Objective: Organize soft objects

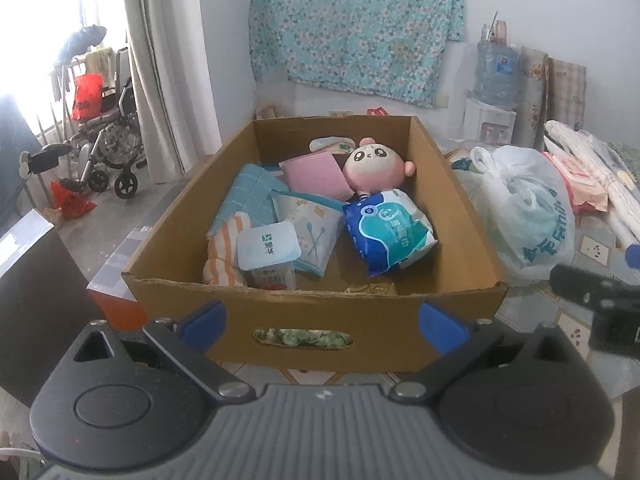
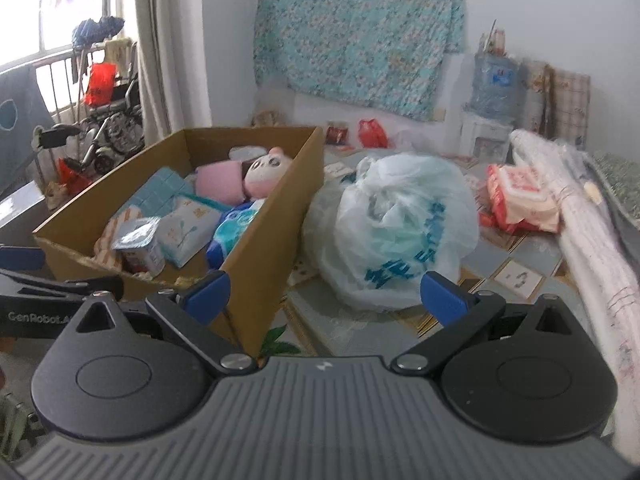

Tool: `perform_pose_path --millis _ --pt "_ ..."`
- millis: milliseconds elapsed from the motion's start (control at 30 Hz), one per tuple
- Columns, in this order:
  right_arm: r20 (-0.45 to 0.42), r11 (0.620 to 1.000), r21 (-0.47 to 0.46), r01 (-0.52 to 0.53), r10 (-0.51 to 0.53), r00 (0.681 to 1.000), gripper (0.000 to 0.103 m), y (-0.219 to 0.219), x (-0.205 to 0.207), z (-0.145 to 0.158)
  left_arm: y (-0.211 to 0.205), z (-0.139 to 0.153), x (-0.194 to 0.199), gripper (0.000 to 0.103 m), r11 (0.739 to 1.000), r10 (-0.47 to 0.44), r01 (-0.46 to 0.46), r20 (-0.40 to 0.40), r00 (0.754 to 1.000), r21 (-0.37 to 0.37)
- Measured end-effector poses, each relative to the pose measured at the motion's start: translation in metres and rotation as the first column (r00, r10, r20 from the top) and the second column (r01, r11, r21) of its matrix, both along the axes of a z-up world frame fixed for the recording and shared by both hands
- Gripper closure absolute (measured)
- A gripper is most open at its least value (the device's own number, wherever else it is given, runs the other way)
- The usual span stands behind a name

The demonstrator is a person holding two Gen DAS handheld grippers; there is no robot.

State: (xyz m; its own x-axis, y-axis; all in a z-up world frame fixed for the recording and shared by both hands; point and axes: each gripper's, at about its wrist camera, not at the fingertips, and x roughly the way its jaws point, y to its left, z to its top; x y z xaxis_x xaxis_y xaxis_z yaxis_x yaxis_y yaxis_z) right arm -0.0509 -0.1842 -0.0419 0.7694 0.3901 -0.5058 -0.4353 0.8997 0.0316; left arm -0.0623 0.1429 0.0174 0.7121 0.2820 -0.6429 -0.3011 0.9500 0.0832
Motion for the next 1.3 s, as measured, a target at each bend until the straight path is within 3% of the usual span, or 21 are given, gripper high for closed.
perform_pose_path --millis 500,1300 --pt "-0.126 0.999 0.003 -0.050 0.050 0.991 0.001 0.021 0.007 -0.017 0.004 -0.010 0.010 0.000 1.000 0.008 -0.009 -0.074 0.997 -0.020" --pt "-0.163 0.998 0.001 -0.062 0.062 0.985 0.001 0.028 0.013 -0.023 0.009 -0.012 0.009 0.000 0.999 0.041 -0.042 -0.104 0.994 0.000"
